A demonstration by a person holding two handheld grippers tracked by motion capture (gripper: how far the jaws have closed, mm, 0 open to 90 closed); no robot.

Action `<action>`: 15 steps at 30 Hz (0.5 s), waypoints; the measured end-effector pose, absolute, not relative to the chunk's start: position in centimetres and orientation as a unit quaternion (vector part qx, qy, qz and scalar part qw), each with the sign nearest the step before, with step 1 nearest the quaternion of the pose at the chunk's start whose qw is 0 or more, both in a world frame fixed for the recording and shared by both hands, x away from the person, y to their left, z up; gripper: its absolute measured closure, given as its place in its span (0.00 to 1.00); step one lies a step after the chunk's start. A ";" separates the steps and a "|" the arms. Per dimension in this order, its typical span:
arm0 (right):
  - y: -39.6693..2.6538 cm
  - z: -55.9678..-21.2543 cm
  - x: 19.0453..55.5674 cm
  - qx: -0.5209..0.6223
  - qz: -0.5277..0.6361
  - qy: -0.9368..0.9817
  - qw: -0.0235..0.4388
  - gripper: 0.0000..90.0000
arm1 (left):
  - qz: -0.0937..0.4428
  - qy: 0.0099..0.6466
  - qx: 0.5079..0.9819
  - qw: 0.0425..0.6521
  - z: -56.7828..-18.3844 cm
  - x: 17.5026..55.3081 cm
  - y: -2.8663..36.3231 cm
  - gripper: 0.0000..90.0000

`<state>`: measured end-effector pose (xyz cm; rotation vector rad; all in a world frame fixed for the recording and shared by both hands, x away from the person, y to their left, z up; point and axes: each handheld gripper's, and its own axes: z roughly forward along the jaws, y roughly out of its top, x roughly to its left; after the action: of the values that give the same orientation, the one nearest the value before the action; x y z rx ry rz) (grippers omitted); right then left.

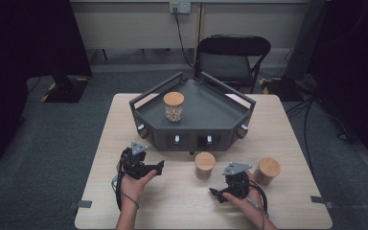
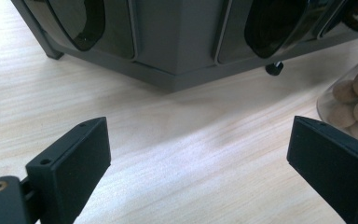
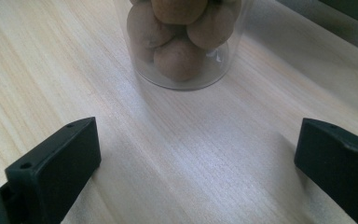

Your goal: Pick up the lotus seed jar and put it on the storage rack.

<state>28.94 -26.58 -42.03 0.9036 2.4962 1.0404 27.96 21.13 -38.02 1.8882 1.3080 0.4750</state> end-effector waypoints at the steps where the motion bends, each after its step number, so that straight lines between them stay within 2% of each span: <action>1: -26.6 -42.0 28.9 0.313 0.361 0.866 0.145 0.00 | 0.186 0.514 0.743 0.387 -38.1 28.0 21.2 0.06; 15: -26.6 -42.0 28.9 0.314 0.361 0.866 0.145 0.00 | 0.185 0.519 0.744 0.379 -39.0 27.6 21.0 0.06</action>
<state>28.91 -26.57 -42.03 0.9037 2.4962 1.0400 27.61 20.99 -39.02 1.8994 1.3249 0.4720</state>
